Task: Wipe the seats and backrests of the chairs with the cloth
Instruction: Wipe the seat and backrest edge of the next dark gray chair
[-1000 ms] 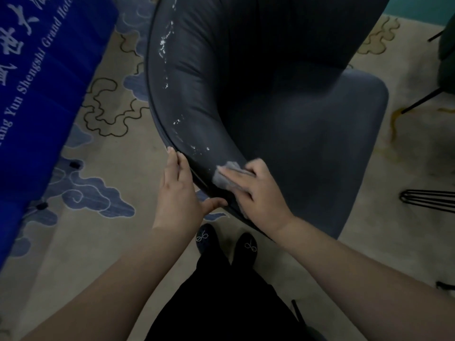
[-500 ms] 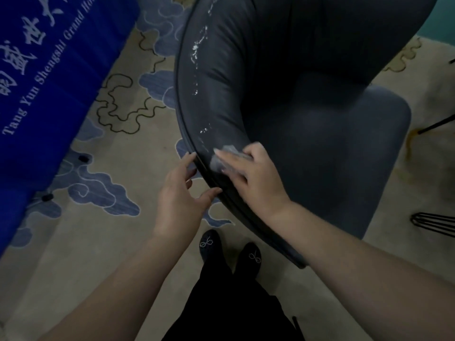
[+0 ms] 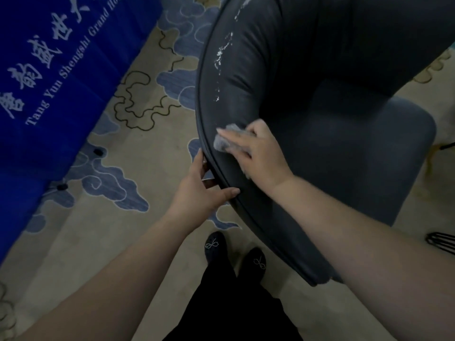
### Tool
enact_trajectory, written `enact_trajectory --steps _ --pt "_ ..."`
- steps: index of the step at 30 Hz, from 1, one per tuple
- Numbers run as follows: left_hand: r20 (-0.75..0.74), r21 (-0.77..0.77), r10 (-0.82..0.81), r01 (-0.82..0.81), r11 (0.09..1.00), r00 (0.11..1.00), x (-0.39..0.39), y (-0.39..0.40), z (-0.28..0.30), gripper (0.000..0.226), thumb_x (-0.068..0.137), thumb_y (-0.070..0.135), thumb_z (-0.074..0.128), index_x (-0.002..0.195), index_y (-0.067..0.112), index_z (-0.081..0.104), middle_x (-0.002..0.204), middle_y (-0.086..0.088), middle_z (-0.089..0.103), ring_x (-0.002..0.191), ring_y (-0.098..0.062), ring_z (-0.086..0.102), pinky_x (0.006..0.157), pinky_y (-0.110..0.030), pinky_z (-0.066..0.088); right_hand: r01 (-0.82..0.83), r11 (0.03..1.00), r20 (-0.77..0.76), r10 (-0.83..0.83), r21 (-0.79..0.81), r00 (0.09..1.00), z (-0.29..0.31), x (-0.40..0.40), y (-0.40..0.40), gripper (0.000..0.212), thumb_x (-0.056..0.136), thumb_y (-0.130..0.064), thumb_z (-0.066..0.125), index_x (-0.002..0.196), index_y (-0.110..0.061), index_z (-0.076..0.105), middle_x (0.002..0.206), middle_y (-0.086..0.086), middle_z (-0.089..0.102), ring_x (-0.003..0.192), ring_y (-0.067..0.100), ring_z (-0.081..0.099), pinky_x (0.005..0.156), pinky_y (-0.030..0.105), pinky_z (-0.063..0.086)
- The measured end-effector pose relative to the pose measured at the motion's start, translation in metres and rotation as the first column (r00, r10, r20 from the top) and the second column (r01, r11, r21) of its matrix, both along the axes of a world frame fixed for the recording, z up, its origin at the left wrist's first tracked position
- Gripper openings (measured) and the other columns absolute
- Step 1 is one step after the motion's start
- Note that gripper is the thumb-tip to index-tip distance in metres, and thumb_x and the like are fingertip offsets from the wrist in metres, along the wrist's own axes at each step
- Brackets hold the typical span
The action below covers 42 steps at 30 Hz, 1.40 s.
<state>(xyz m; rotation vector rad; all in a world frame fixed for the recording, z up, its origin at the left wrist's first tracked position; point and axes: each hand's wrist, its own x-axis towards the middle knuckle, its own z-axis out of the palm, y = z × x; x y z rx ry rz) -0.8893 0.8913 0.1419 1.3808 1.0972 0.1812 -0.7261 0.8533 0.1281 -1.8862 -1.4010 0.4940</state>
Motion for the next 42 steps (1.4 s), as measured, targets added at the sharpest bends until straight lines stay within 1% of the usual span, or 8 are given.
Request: enact_trajectory --steps 4,8,13,22,28,33,38,42 --pt "0.025 -0.010 0.061 -0.061 0.998 0.998 0.004 0.007 0.004 0.109 0.078 0.010 0.079 0.155 0.036 0.007 0.151 0.006 0.041 0.117 -0.013 0.061 0.099 -0.039 0.051 0.016 0.999 -0.050 -0.014 0.033 0.999 0.000 -0.001 -0.004 0.043 0.089 -0.009 0.063 0.128 -0.027 0.060 0.098 0.002 0.037 0.086 0.009 0.045 0.081 0.008 0.040" --pt "0.014 0.047 0.013 -0.014 0.999 1.000 0.006 0.021 0.010 0.109 0.078 0.012 0.080 0.153 0.042 0.007 0.147 0.015 0.042 0.123 -0.012 0.056 0.101 -0.038 0.049 -0.023 0.996 -0.002 0.023 0.082 1.000 -0.004 -0.014 -0.052 0.038 0.090 -0.019 0.057 0.127 -0.031 0.060 0.096 0.004 0.040 0.082 0.015 0.048 0.072 0.028 0.050" --pt "0.012 0.051 -0.022 0.022 0.998 1.000 0.008 0.041 0.010 0.111 0.078 0.005 0.079 0.153 0.040 0.006 0.146 0.013 0.041 0.119 -0.013 0.058 0.096 -0.037 0.053 -0.060 0.993 0.154 0.044 0.101 0.987 -0.001 0.000 0.035 0.038 0.087 -0.016 0.062 0.124 -0.029 0.063 0.090 0.005 0.038 0.080 0.024 0.047 0.071 0.040 0.049" --pt "0.033 0.035 -0.201 0.200 0.979 0.979 0.017 0.105 0.002 0.116 0.075 0.007 0.081 0.152 0.043 0.004 0.141 0.015 0.047 0.119 -0.010 0.058 0.096 -0.037 0.053 0.066 0.993 0.106 -0.076 0.095 0.991 0.001 -0.012 0.022 0.035 0.088 -0.016 0.060 0.121 -0.027 0.065 0.089 0.012 0.045 0.080 0.023 0.047 0.070 0.037 0.048" --pt "0.032 0.091 -0.284 0.280 0.956 0.958 0.021 0.125 -0.008 0.122 0.072 0.013 0.085 0.153 0.040 -0.001 0.126 0.037 0.040 0.120 0.013 0.047 0.100 -0.029 0.050 0.223 0.973 0.144 -0.230 0.060 0.963 0.014 0.023 0.125 0.037 0.085 -0.008 0.067 0.120 -0.021 0.066 0.090 0.015 0.044 0.084 0.031 0.049 0.079 0.040 0.047" --pt "0.016 0.118 -0.297 0.294 0.949 0.955 0.038 0.157 -0.007 0.116 0.075 0.018 0.082 0.152 0.045 0.000 0.138 0.018 0.048 0.122 0.000 0.053 0.100 -0.039 0.050 0.282 0.953 0.111 -0.294 0.108 0.949 0.010 0.002 0.085 0.040 0.087 -0.006 0.066 0.125 -0.017 0.062 0.091 0.011 0.042 0.081 0.022 0.048 0.074 0.027 0.046" --pt "0.050 0.111 -0.365 0.358 0.927 0.930 0.056 0.193 -0.009 0.112 0.075 0.016 0.082 0.155 0.038 0.006 0.143 0.006 0.049 0.128 -0.012 0.051 0.105 -0.041 0.046 0.354 0.933 0.100 -0.360 0.066 0.928 0.010 -0.002 0.087 0.038 0.088 -0.009 0.065 0.124 -0.022 0.063 0.093 0.009 0.043 0.082 0.016 0.048 0.073 0.028 0.047" --pt "0.079 0.099 -0.378 0.370 0.924 0.923 0.061 0.199 -0.013 0.112 0.075 0.011 0.081 0.156 0.033 0.007 0.134 0.019 0.051 0.122 0.003 0.052 0.102 -0.038 0.049 0.342 0.938 0.139 -0.346 0.055 0.928 0.017 0.036 0.158 0.034 0.087 -0.009 0.065 0.120 -0.019 0.067 0.089 0.017 0.043 0.081 0.028 0.048 0.077 0.035 0.045"
